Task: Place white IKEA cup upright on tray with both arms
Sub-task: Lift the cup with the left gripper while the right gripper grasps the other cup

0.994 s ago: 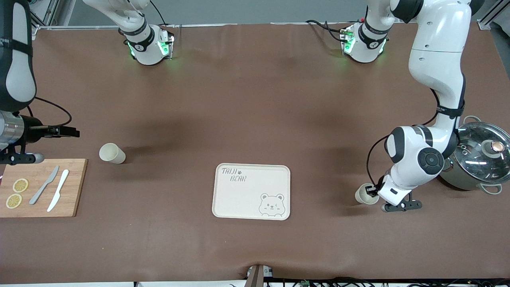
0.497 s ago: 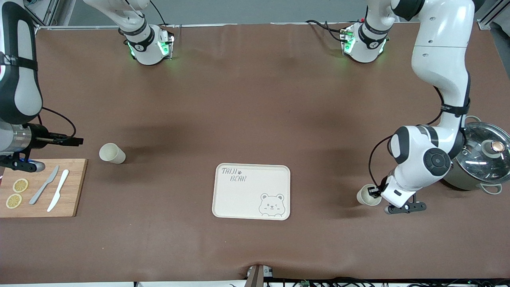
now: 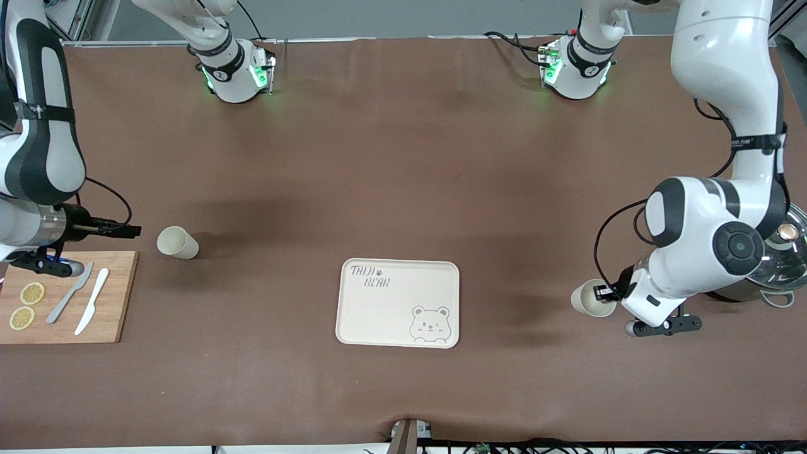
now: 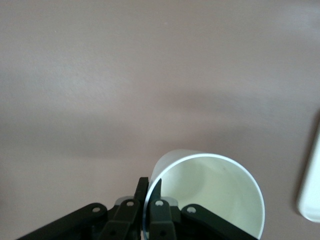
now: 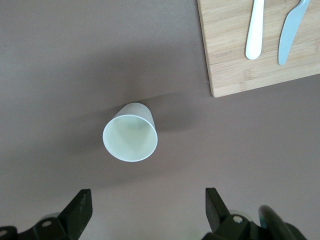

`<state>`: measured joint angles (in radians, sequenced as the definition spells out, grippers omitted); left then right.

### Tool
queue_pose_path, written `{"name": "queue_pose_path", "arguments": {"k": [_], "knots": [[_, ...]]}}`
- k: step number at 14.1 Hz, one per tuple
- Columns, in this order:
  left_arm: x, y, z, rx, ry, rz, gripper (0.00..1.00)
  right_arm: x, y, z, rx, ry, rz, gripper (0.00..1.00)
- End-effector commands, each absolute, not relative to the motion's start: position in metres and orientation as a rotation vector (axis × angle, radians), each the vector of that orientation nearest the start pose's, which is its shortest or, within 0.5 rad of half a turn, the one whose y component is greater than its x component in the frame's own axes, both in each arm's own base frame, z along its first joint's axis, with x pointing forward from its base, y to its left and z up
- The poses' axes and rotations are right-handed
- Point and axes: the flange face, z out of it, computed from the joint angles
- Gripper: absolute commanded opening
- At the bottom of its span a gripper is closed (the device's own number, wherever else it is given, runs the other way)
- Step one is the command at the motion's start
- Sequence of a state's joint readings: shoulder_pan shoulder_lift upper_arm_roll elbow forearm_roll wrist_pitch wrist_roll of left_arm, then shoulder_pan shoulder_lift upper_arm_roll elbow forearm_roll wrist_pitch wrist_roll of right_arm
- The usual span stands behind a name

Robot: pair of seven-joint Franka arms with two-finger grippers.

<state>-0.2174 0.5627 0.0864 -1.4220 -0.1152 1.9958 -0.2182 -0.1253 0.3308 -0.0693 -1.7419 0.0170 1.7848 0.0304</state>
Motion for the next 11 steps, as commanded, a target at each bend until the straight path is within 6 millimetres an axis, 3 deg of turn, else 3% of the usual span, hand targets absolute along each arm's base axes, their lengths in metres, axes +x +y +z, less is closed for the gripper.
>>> {"name": "queue_pose_path", "arguments": {"k": [1, 6, 8, 11], "knots": [[0.703, -0.144, 0.4, -3.188, -0.245, 0.029, 0.0, 0.59, -0.115, 0.354, -3.081, 0.379, 0.441, 1.0], [0.697, -0.198, 0.427, -3.19, -0.288, 0.013, 0.0, 0.58, -0.114, 0.32, -3.093, 0.382, 0.362, 1.0], [0.694, -0.22, 0.425, -3.184, -0.285, 0.04, 0.0, 0.579, -0.113, 0.311, -3.096, 0.382, 0.348, 1.0], [0.693, -0.25, 0.438, -3.193, -0.287, 0.001, 0.0, 0.574, -0.113, 0.296, -3.103, 0.385, 0.301, 1.0]]}}
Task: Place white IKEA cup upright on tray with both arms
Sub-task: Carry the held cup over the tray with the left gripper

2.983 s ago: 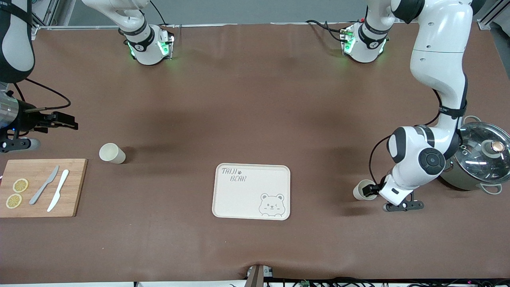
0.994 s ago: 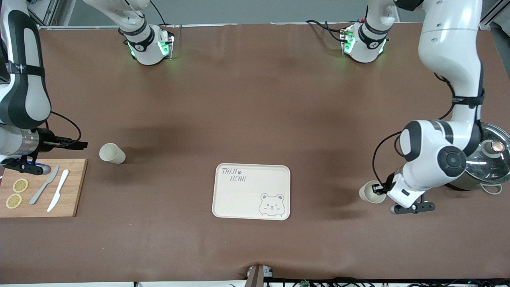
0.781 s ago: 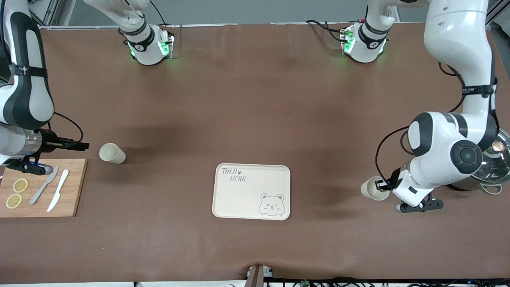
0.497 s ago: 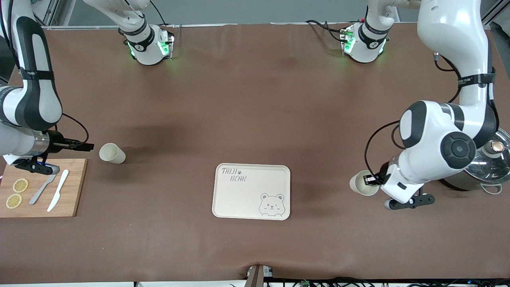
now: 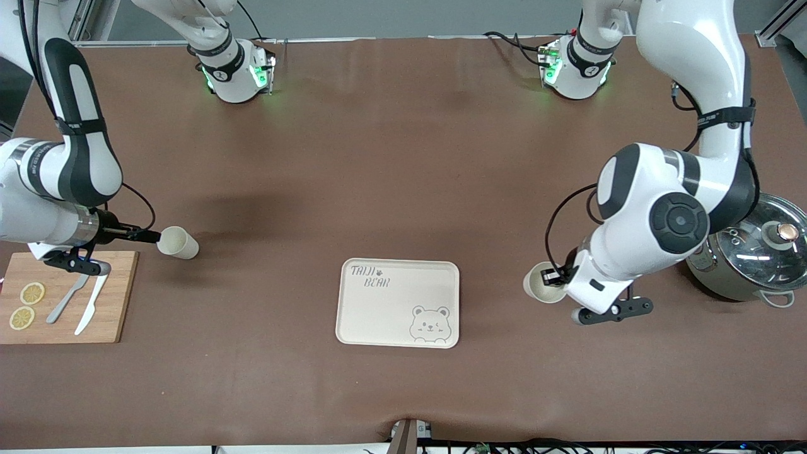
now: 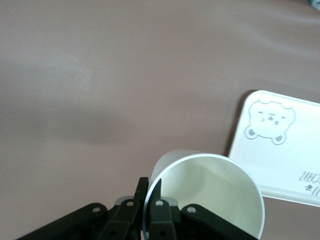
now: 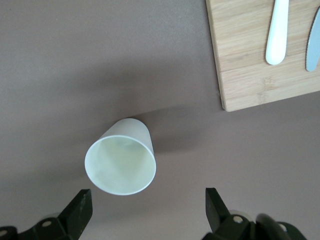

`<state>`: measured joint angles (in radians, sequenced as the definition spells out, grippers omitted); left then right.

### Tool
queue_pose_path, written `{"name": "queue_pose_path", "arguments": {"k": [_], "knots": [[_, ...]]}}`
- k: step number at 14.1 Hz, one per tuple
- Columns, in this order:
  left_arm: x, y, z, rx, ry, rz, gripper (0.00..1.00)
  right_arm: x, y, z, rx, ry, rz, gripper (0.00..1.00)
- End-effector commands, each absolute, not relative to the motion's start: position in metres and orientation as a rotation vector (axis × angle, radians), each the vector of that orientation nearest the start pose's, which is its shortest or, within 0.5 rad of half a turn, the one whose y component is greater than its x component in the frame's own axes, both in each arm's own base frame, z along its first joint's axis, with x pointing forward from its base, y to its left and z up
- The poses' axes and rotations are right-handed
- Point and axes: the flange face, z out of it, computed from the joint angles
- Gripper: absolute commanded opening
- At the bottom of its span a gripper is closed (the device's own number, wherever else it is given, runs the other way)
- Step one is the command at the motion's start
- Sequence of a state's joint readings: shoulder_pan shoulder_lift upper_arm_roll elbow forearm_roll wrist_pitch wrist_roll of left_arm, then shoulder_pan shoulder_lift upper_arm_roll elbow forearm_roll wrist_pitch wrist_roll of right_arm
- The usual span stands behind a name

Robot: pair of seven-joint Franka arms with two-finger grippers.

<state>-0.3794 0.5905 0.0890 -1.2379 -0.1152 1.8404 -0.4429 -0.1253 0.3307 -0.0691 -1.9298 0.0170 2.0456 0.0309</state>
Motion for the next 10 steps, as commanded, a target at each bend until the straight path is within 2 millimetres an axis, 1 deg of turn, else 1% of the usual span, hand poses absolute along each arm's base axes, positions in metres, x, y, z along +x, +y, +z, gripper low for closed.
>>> {"name": "queue_pose_path", "arguments": {"k": [1, 2, 3, 4, 5, 6, 7, 8, 9, 10], "knots": [[0.691, -0.261, 0.439, -3.193, -0.286, -0.001, 0.0, 0.572, -0.113, 0.288, -3.107, 0.386, 0.272, 1.0], [0.689, -0.272, 0.442, -3.197, -0.269, -0.009, 0.0, 0.568, -0.112, 0.28, -3.11, 0.386, 0.248, 1.0], [0.688, -0.281, 0.442, -3.196, -0.259, -0.006, 0.0, 0.567, -0.111, 0.276, -3.11, 0.385, 0.239, 0.96], [0.685, -0.293, 0.444, -3.2, -0.253, -0.018, 0.0, 0.566, -0.112, 0.272, -3.108, 0.389, 0.243, 0.89], [0.682, -0.308, 0.439, -3.2, -0.251, -0.016, 0.0, 0.565, -0.112, 0.269, -3.108, 0.391, 0.25, 0.79], [0.681, -0.319, 0.438, -3.202, -0.246, -0.025, 0.0, 0.565, -0.111, 0.266, -3.104, 0.394, 0.259, 0.75], [0.679, -0.327, 0.432, -3.197, -0.231, -0.019, 0.0, 0.563, -0.111, 0.263, -3.101, 0.395, 0.271, 0.7], [0.677, -0.335, 0.431, -3.196, -0.214, -0.027, 0.0, 0.561, -0.111, 0.259, -3.099, 0.397, 0.276, 0.67], [0.679, -0.338, 0.428, -3.197, -0.211, -0.034, 0.0, 0.56, -0.111, 0.252, -3.101, 0.395, 0.266, 0.64], [0.68, -0.342, 0.424, -3.201, -0.206, -0.045, 0.0, 0.558, -0.11, 0.245, -3.104, 0.398, 0.243, 0.64]]}}
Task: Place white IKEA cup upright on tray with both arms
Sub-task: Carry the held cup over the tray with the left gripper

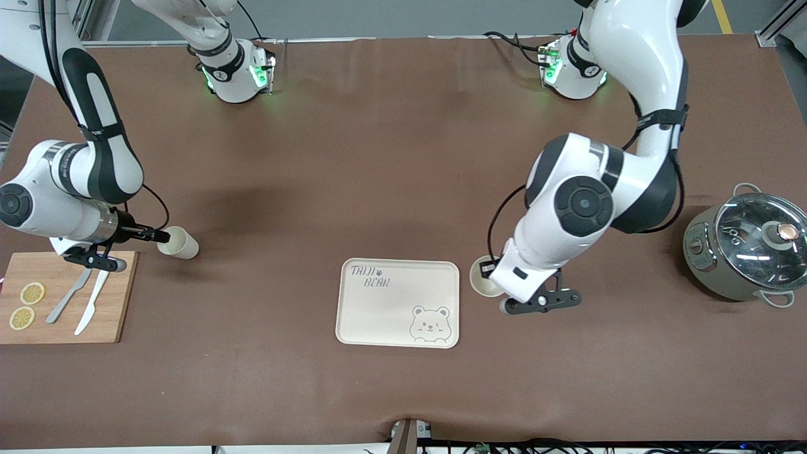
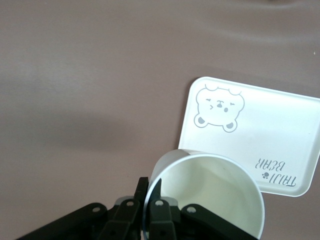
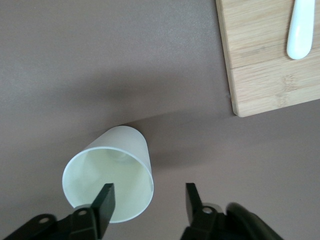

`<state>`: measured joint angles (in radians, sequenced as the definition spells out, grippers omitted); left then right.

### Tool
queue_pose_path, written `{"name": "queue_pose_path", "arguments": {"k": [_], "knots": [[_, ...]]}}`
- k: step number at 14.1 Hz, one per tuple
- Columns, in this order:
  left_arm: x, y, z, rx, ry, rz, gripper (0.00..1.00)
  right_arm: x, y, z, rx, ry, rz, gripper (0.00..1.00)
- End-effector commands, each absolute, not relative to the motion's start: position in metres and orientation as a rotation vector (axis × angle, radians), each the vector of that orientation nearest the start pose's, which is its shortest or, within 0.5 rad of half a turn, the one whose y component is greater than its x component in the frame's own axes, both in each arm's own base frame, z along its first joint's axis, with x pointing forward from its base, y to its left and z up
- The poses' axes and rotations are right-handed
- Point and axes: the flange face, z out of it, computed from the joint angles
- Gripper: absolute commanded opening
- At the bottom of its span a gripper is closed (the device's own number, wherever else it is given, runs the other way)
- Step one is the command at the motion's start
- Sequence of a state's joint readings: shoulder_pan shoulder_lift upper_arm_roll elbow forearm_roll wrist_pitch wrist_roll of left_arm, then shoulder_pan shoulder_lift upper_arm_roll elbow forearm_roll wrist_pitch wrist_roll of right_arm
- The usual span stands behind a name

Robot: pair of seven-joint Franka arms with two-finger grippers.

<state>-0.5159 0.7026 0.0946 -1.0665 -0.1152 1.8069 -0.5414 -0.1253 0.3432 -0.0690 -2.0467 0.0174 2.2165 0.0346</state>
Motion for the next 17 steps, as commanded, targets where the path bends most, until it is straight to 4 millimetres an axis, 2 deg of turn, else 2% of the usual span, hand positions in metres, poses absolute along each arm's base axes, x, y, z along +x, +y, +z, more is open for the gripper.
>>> {"name": "queue_pose_path", "arguments": {"k": [1, 2, 4, 5, 6, 8, 10, 14, 16, 17], "knots": [[0.679, -0.352, 0.415, -3.208, -0.194, -0.058, 0.0, 0.557, -0.109, 0.238, -3.108, 0.396, 0.219, 0.61], [0.68, -0.359, 0.408, -3.213, -0.218, -0.082, 0.0, 0.556, -0.11, 0.233, -3.11, 0.399, 0.207, 0.55], [0.679, -0.369, 0.407, -3.229, -0.218, -0.117, 0.0, 0.555, -0.111, 0.23, -3.106, 0.404, 0.216, 0.21], [0.679, -0.372, 0.406, -3.237, -0.217, -0.129, 0.0, 0.555, -0.111, 0.228, -3.105, 0.404, 0.225, 0.09], [0.677, -0.381, 0.397, -3.244, -0.222, -0.135, 0.0, 0.555, -0.111, 0.227, -3.104, 0.408, 0.228, 0.0], [0.674, -0.399, 0.393, -3.264, -0.276, -0.202, 0.0, 0.556, -0.11, 0.228, -3.104, 0.403, 0.23, 0.0], [0.674, -0.41, 0.373, -3.273, -0.294, -0.222, 0.0, 0.558, -0.111, 0.23, -3.104, 0.401, 0.228, 0.0], [0.66, -0.447, 0.326, -3.29, -0.319, -0.234, 0.0, 0.562, -0.112, 0.236, -3.103, 0.402, 0.235, 0.0], [0.655, -0.454, 0.305, -3.281, -0.318, -0.22, 0.0, 0.567, -0.114, 0.245, -3.097, 0.404, 0.27, 0.0], [0.655, -0.455, 0.303, -3.28, -0.317, -0.215, 0.0, 0.57, -0.114, 0.25, -3.096, 0.403, 0.28, 0.0]]}}
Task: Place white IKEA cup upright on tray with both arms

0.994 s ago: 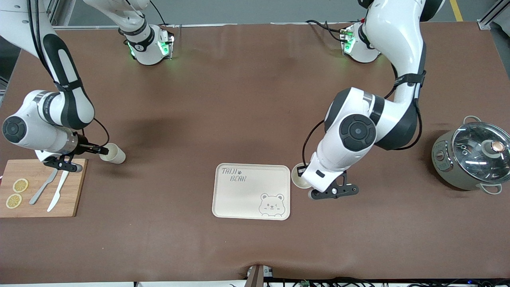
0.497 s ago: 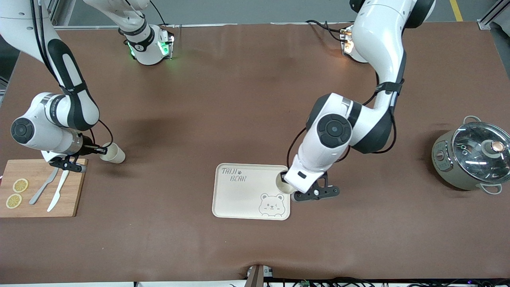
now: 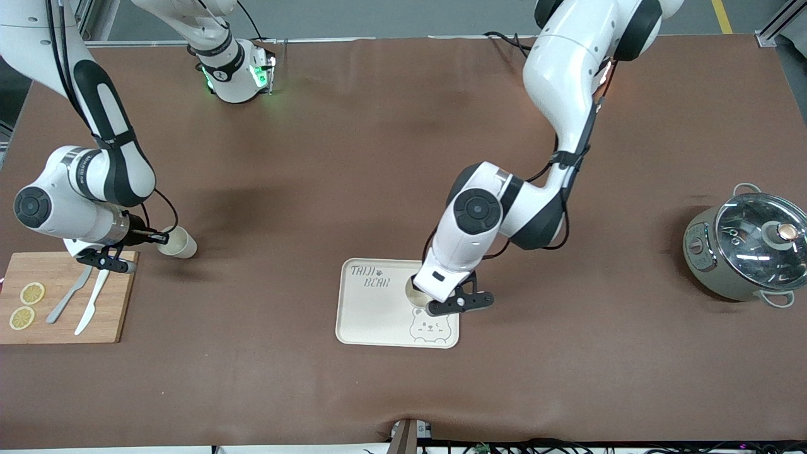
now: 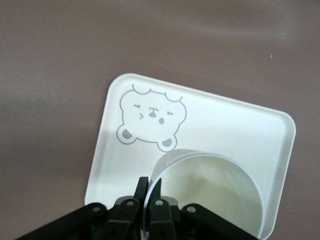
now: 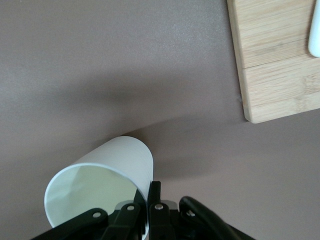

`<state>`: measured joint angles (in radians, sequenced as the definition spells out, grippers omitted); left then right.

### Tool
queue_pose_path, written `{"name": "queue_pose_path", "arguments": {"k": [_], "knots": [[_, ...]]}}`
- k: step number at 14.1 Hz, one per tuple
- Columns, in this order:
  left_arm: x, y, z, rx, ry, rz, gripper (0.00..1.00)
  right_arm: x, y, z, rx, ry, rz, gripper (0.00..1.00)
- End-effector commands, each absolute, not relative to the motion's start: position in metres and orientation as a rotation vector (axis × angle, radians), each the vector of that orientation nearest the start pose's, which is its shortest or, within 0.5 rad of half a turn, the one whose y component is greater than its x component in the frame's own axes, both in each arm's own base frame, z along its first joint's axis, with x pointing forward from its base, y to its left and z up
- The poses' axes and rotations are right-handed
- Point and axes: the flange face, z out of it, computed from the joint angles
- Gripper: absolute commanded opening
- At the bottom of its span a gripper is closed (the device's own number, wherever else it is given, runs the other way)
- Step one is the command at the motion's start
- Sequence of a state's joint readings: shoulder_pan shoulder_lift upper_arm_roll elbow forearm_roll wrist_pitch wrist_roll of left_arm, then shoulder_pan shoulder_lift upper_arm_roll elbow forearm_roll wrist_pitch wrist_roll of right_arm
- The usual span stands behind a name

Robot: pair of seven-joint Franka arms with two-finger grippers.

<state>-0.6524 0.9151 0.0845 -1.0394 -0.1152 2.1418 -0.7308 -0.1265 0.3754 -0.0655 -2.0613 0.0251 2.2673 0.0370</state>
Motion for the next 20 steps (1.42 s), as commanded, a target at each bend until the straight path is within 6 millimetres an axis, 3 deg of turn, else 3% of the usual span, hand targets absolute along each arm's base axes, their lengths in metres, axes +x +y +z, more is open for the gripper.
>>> {"name": "queue_pose_path", "arguments": {"k": [1, 12, 20], "knots": [[0.655, -0.454, 0.301, -3.277, -0.313, -0.212, 0.0, 0.572, -0.114, 0.254, -3.094, 0.404, 0.284, 0.0], [0.661, -0.447, 0.249, -3.275, -0.298, -0.285, 0.0, 0.589, -0.113, 0.28, -3.093, 0.394, 0.284, 0.0], [0.658, -0.438, 0.227, -3.224, -0.251, -0.301, 0.0, 0.599, -0.11, 0.295, -3.042, 0.421, 0.327, 0.0]]}}
